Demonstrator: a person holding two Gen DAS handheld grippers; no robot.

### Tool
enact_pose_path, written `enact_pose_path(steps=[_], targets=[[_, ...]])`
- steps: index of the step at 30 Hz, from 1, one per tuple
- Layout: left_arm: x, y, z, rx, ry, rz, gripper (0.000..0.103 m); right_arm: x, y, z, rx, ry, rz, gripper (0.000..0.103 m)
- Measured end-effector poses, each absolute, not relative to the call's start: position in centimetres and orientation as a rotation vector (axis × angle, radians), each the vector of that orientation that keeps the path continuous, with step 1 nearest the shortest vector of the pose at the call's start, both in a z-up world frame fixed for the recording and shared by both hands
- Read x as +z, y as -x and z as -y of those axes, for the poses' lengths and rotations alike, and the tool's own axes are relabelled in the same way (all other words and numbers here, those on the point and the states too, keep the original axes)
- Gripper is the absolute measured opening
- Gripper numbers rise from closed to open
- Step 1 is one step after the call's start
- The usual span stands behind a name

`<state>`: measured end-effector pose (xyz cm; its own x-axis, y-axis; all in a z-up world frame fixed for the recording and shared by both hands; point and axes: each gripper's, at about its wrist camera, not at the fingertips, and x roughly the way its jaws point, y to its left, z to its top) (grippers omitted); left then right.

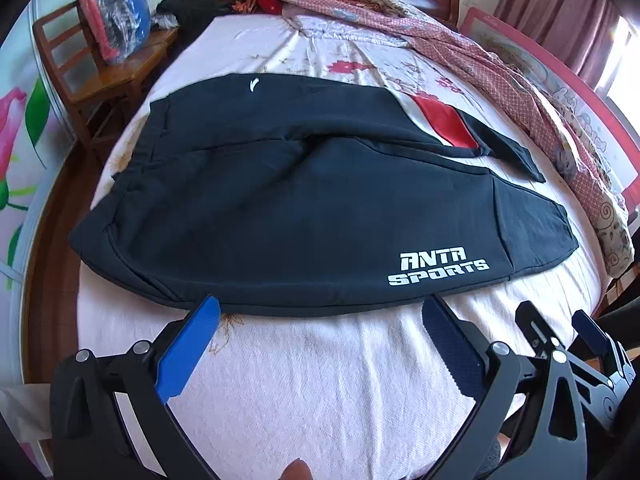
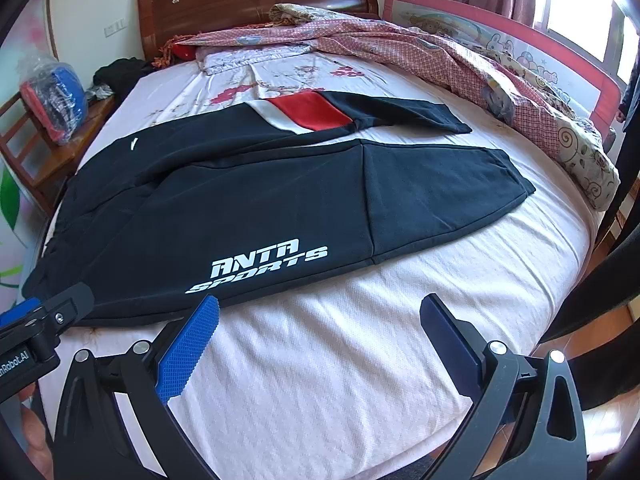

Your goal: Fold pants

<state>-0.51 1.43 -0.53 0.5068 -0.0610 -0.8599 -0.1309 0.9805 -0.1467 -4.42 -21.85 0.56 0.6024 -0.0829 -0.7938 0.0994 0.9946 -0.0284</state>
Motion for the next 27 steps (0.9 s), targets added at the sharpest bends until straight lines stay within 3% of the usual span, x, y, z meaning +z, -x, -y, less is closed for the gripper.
enact_pose_path(steps=[27], targets=[[-1.22,0.66,-1.41,0.067,0.182,-1.056,0.101,0.86,3.99,21.72,-0.093,-0.018,-0.905,0.1]])
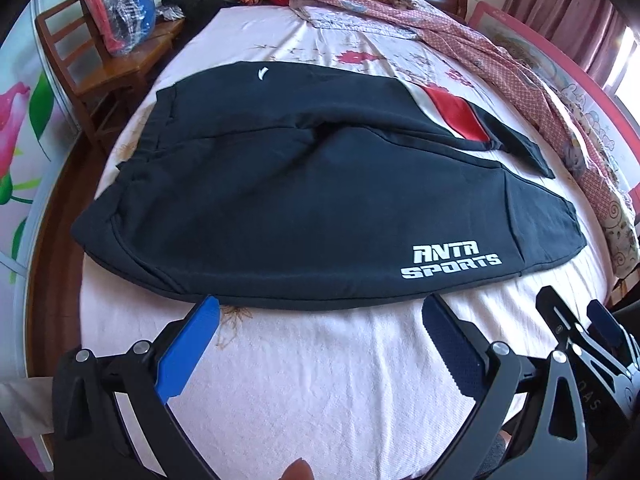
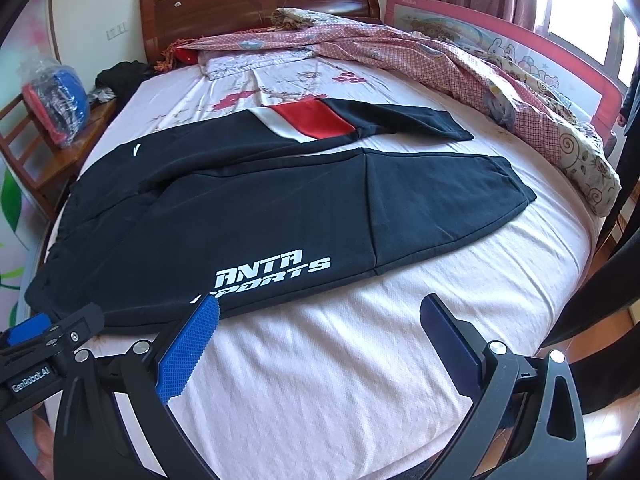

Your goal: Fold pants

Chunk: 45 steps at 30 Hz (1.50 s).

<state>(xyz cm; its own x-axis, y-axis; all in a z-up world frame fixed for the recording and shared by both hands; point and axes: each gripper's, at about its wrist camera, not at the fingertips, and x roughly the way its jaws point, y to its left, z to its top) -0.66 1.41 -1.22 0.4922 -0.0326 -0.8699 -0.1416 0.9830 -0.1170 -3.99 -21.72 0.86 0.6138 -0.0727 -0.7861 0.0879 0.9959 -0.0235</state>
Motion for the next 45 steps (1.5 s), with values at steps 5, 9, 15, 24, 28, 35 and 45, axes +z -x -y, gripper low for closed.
enact_pose_path(steps=[5,9,15,24,28,35,45], targets=[[-1.2,0.6,-1.4,0.056,0.187,-1.056,0.101,0.8,4.0,21.8,-0.101,-0.016,-0.903,0.1],[-1.3,0.5,-1.5,0.063,0.192,-1.062,0.101,0.7,4.0,21.9,-0.098,-0.022,-0.901,0.1],[-1.5,0.5,-1.5,0.065,0.196,-1.066,0.101,0.6,4.0,21.8,-0.1,-0.02,-0.905,0.1],[-1.5,0.5,-1.9,0.055,0.198,-1.07,0.101,0.6,3.8,21.9,-0.09,-0.008,-0.912,0.1],[-0.3,-0.7,-3.8,-0.002,0.231,-1.047,0.101,1.9,1.3,23.3,-0.046,0.021,-0.932,0.1],[3.4,-9.6,-8.0,-0.01,0.128,-1.012,0.101,5.9,-12.4,30.2,-0.07,-0.052,-0.987,0.1],[3.4,-27.1,-10.6,0.005,-0.088,-1.053,0.101,2.5,-36.4,43.0,-0.151,-0.396,-1.277,0.1]])
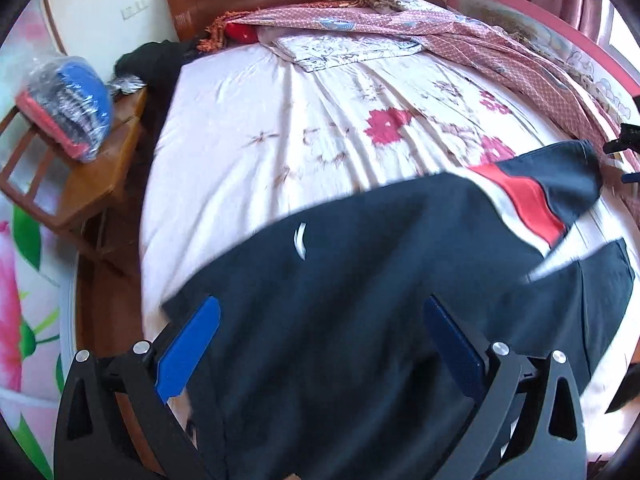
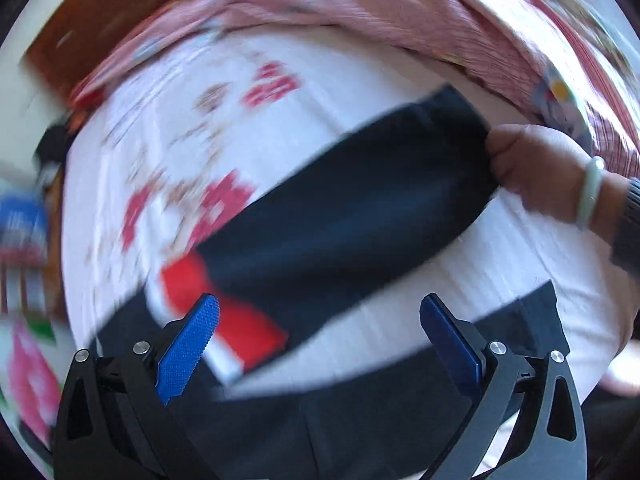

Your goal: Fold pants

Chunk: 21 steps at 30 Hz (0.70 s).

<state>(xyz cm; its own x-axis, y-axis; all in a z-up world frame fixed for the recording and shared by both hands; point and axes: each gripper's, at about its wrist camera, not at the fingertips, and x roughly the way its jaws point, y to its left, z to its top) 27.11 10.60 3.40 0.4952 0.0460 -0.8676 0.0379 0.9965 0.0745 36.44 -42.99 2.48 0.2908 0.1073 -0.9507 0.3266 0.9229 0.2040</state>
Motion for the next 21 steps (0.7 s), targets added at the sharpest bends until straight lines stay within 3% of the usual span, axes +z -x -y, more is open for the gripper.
enact_pose_path(steps=[10,13,17,21], targets=[[-1.6,-35.8,-11.6,-0.012,0.049,-1.133,0.101,-4.9,-46.7,48.4,-0.46,-0.488,-1.465,0.1],[-2.7,-36.2,-11.1,-0.034,0.041,-1.131,0.101,-7.3,-48.8,49.1,-0.579,-0.496,-1.508,0.1],[-2.9,-36.0,-10.4,-0.047,-0.007,-1.097,0.101,-10.1,-49.8,48.5,-0.533,-0.759,-1.486,0.1],[-2.8,-35.2,-10.0,-0.077,-0.014,-1.076,0.101,-11.2,-50.5,47.3,-0.634,-0.691,-1.517,0.1]])
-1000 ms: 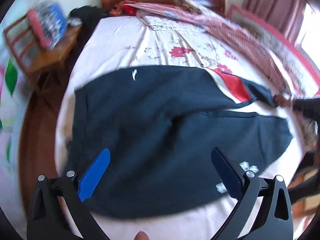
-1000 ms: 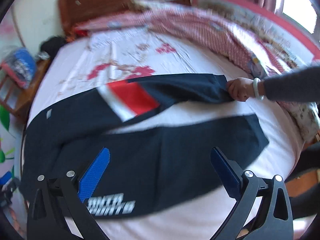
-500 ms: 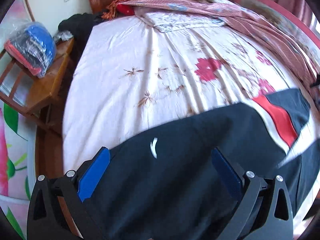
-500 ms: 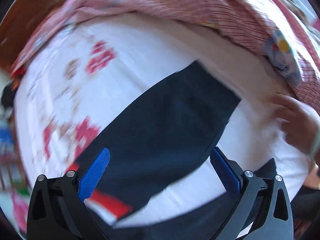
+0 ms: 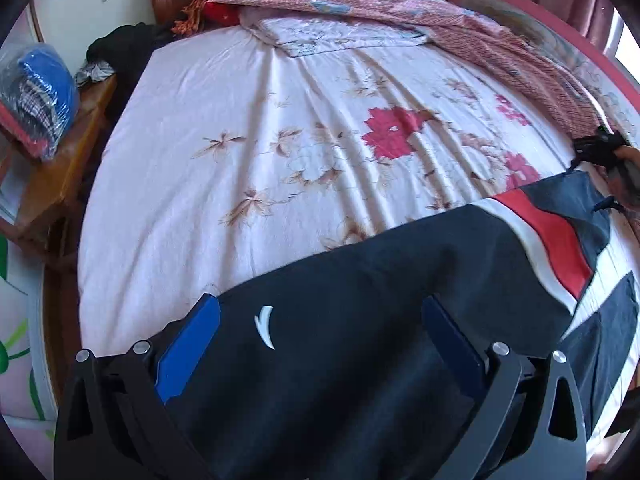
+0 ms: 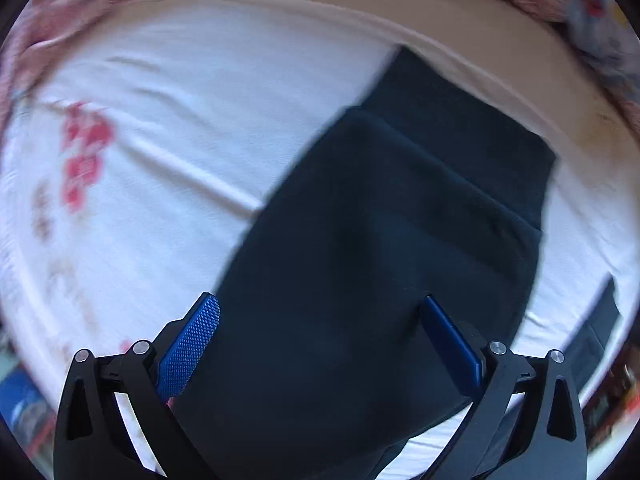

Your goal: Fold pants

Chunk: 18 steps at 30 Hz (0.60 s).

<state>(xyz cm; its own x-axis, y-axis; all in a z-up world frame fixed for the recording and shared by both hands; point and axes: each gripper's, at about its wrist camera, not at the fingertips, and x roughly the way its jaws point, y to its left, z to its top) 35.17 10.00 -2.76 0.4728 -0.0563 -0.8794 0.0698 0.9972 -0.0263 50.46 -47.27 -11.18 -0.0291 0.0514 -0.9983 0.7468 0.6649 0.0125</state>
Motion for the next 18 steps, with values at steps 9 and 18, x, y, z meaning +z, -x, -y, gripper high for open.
enact_pose_path(steps=[9,18], targets=[[-2.8,-35.4,-11.4,-0.046,-0.048,-1.074,0.101,-12.0,-52.7,47.0,-0.755,-0.661,-1.502,0.1],[-2.3,-36.2,-11.7,-0.031,-0.048,-1.071,0.101,-9.4,-53.1,47.7,-0.662,-0.729,-1.482,0.031]])
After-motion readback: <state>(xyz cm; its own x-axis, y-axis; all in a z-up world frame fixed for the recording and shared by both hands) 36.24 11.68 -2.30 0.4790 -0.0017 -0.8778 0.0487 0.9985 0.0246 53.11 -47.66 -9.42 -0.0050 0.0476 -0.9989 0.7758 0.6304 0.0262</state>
